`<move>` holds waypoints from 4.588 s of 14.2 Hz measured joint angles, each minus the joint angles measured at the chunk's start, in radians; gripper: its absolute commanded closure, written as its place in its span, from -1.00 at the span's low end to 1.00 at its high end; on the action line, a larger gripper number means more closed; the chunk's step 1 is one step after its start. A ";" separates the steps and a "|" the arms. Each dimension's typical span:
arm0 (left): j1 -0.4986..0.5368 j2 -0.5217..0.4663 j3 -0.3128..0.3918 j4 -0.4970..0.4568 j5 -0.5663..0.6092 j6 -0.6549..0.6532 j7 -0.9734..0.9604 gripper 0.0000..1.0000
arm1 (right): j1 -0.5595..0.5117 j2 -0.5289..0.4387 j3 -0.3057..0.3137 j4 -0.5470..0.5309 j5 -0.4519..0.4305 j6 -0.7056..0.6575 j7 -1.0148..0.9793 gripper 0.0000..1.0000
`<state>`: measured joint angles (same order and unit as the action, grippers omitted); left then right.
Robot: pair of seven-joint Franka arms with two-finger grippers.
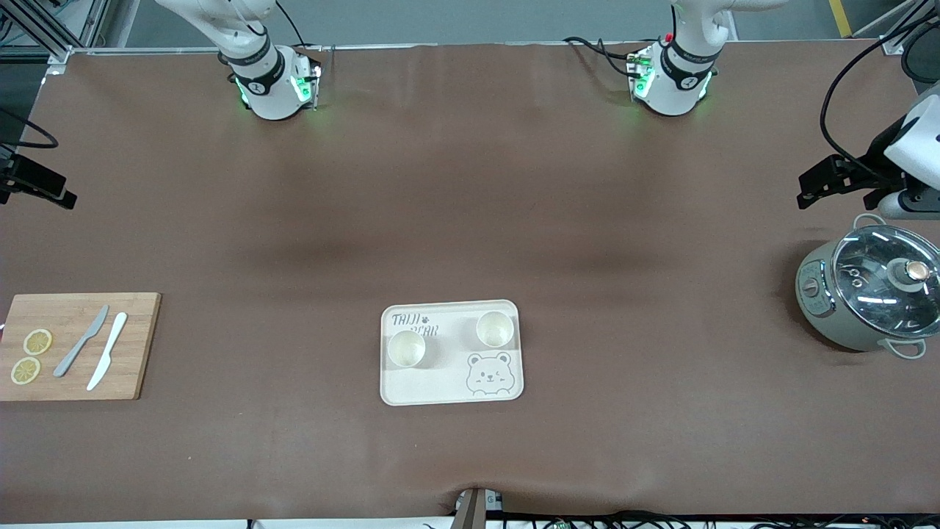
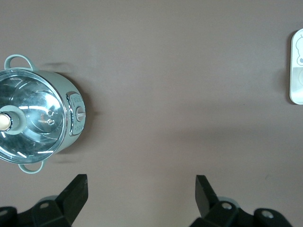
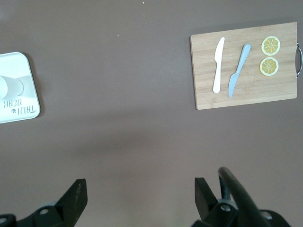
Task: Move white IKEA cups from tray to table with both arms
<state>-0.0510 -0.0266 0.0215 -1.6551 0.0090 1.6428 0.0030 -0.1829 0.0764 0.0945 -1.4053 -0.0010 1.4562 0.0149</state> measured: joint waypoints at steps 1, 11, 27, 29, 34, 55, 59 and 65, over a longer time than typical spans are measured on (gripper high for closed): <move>0.000 0.000 0.000 -0.001 0.000 0.000 0.000 -1.00 | 0.000 0.000 0.000 0.000 0.000 0.002 0.000 -1.00; -0.003 0.047 -0.006 -0.006 0.000 0.005 0.000 -1.00 | 0.000 0.009 0.001 -0.003 0.000 0.009 0.000 -1.00; -0.221 0.380 -0.045 0.182 -0.031 0.174 -0.306 -1.00 | 0.139 0.057 0.013 -0.005 0.060 0.142 0.120 -1.00; -0.239 0.430 -0.045 0.209 -0.031 0.225 -0.318 -1.00 | 0.213 0.106 0.015 -0.006 0.060 0.204 0.227 -1.00; -0.280 0.502 -0.050 0.229 -0.032 0.339 -0.412 -1.00 | 0.337 0.226 0.015 -0.007 0.060 0.362 0.423 -1.00; -0.471 0.813 -0.054 0.296 -0.032 0.664 -0.678 -1.00 | 0.558 0.631 0.011 -0.005 -0.023 0.784 0.621 -1.00; -0.497 0.842 -0.055 0.298 -0.032 0.688 -0.690 -1.00 | 0.561 0.654 0.011 -0.005 -0.023 0.815 0.622 -1.00; -0.508 0.870 -0.054 0.298 -0.032 0.695 -0.692 -0.42 | 0.564 0.711 0.010 -0.005 -0.023 0.896 0.622 -1.00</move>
<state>-0.5585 0.8436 -0.0327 -1.3569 -0.0231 2.3377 -0.6885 0.3807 0.7875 0.1040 -1.4101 -0.0244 2.3518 0.6366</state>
